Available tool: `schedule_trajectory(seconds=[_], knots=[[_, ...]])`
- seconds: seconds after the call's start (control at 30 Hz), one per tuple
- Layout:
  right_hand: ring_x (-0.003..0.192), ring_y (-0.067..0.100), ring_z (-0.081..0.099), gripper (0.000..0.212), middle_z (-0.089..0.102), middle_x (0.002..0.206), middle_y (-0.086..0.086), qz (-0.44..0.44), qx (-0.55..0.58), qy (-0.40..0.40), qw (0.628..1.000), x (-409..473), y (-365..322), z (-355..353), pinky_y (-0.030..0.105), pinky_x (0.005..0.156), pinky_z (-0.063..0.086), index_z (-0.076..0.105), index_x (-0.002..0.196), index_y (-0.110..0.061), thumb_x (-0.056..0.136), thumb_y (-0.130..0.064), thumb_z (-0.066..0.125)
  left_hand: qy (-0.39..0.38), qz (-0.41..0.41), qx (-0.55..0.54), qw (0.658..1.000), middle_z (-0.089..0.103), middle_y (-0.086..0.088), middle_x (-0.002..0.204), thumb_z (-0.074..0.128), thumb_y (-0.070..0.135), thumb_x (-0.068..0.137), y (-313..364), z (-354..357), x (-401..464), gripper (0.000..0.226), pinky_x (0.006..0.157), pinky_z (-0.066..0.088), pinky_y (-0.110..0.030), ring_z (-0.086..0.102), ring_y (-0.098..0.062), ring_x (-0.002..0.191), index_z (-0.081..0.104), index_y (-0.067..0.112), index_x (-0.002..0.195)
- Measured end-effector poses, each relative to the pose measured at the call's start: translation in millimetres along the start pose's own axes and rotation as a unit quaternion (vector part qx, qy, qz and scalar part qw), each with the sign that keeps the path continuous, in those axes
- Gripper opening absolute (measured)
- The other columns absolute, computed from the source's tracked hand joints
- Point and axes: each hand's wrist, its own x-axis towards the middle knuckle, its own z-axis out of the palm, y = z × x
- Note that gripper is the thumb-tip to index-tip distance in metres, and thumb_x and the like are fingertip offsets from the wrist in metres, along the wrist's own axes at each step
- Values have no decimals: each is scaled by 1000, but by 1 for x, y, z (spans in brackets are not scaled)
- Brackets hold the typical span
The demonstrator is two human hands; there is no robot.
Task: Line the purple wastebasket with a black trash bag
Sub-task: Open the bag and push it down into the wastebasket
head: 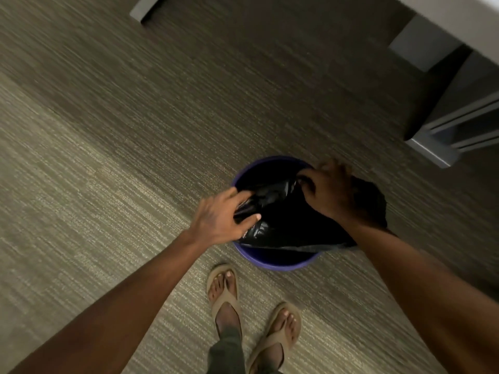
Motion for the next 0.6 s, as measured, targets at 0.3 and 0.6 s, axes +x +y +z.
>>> schedule_trajectory(seconds=[0.3, 0.6], knots=[[97, 17, 68, 30, 66, 97, -4, 7, 335, -116, 935, 35, 24, -23, 39, 89, 52, 56, 94, -22, 88, -1, 77, 11, -54, 89, 994, 68, -4, 112, 49, 49, 100, -14, -10, 33, 44, 67, 55, -39, 73, -29, 89, 62, 27, 137], [113, 32, 70, 39, 76, 122, 12, 82, 199, 26, 976, 71, 33, 21, 38, 101, 55, 80, 110, -9, 94, 9, 49, -69, -80, 121, 987, 60, 0, 145, 54, 70, 86, -15, 10, 95, 76, 101, 48, -43, 53, -33, 129, 44, 35, 152]])
